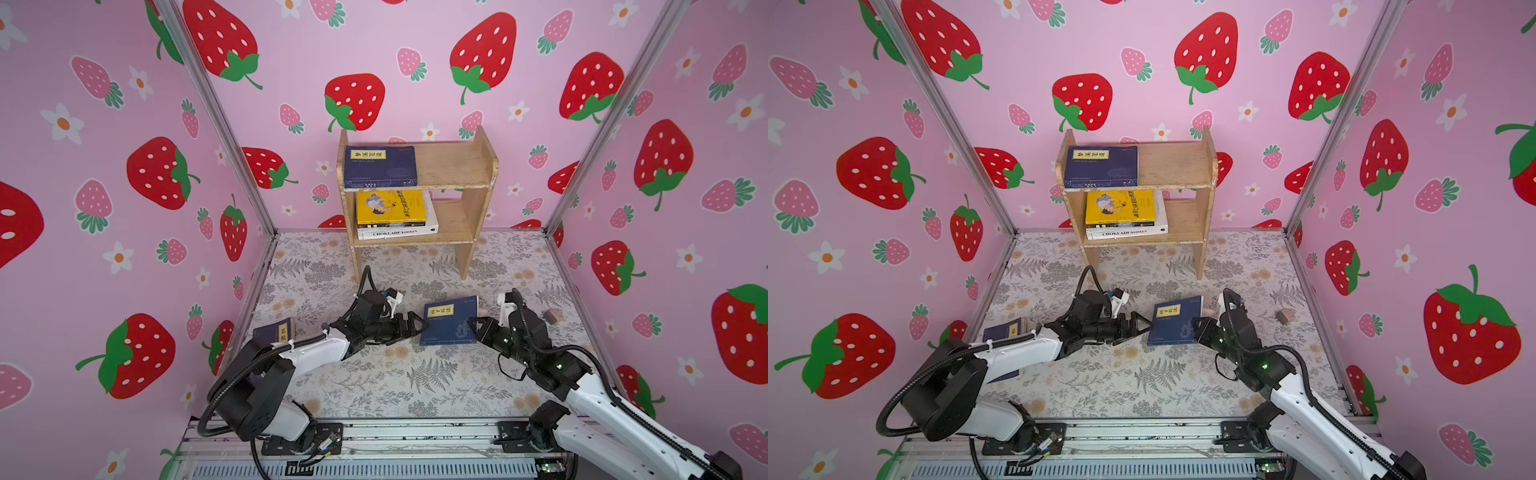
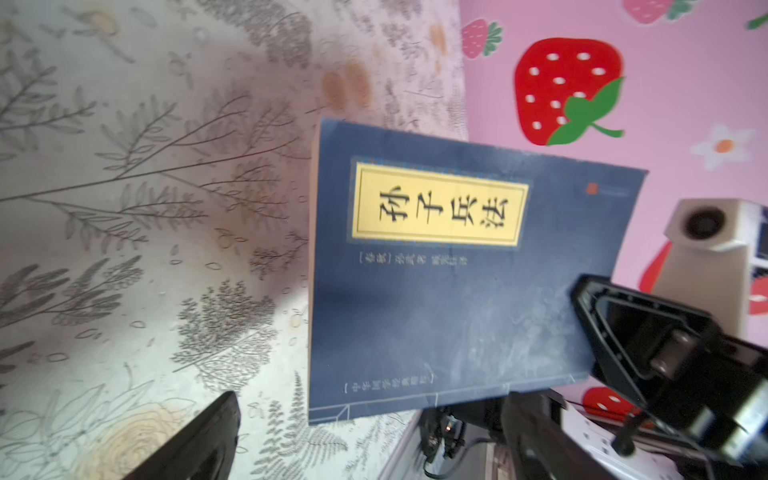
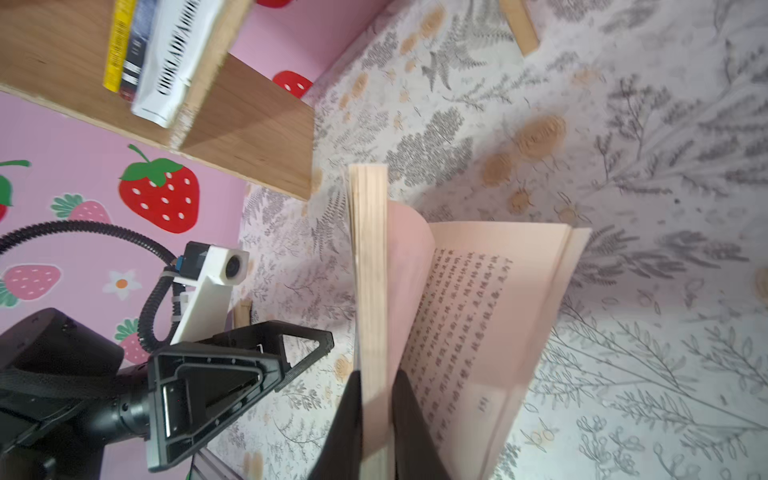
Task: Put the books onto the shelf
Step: 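Grip the blue book's edges with both grippers and tilt it upright, then lift the upright blue book with both grippers and carry it to the shelf top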
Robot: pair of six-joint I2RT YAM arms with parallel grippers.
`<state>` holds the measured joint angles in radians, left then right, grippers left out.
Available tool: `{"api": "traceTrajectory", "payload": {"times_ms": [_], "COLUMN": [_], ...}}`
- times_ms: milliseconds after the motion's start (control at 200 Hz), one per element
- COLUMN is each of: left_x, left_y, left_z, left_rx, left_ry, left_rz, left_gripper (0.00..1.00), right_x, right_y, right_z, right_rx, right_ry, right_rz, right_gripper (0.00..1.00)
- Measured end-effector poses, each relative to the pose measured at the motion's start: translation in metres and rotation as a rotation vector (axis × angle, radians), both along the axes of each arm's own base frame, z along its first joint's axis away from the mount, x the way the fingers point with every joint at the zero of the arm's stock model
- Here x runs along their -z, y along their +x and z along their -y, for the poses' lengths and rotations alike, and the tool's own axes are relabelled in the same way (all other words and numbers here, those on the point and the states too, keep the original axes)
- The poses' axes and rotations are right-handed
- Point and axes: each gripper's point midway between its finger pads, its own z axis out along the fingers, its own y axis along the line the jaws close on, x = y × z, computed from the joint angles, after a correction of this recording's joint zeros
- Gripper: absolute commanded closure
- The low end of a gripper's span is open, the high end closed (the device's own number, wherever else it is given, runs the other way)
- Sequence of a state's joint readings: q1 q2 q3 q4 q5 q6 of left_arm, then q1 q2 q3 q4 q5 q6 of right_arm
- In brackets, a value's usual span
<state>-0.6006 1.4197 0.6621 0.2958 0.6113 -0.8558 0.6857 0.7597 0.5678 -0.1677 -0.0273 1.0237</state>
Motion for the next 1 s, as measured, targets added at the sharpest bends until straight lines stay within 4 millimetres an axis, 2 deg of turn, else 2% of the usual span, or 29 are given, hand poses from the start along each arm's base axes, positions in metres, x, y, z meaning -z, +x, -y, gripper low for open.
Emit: {"api": "traceTrajectory", "payload": {"times_ms": [110, 230, 350, 460, 640, 755, 880, 1000], "left_x": [-0.038, -0.061, -0.082, -0.107, -0.142, -0.153, -0.166, -0.183], "left_y": [0.003, 0.005, 0.006, 0.009, 0.009, 0.006, 0.003, -0.001], "left_z": [-0.005, -0.008, -0.004, 0.0, 0.001, -0.003, -0.009, -0.013], "left_rx": [0.022, 0.049, 0.088, 0.118, 0.138, 0.131, 0.12, 0.112], "left_ry": [-0.092, -0.144, -0.187, -0.23, -0.296, -0.312, -0.318, -0.326], "left_rz": [0.082, 0.128, 0.163, 0.213, 0.285, 0.293, 0.324, 0.352], "left_gripper": [0.01, 0.01, 0.0, 0.07, 0.34, 0.61, 0.7, 0.9], "right_x": [-0.044, -0.081, -0.099, -0.107, -0.116, -0.121, -0.128, -0.134], "right_y": [0.005, 0.005, -0.001, -0.008, -0.01, -0.009, -0.008, -0.002], "right_z": [-0.005, -0.011, -0.02, -0.027, -0.03, -0.03, -0.029, -0.029], "right_rx": [-0.028, -0.078, -0.144, -0.2, -0.225, -0.23, -0.239, -0.238], "right_ry": [0.062, 0.132, 0.19, 0.225, 0.255, 0.264, 0.279, 0.29], "right_rz": [0.076, 0.144, 0.179, 0.191, 0.211, 0.229, 0.26, 0.287], "right_gripper": [0.91, 0.91, 0.9, 0.9, 0.88, 0.86, 0.85, 0.74]}}
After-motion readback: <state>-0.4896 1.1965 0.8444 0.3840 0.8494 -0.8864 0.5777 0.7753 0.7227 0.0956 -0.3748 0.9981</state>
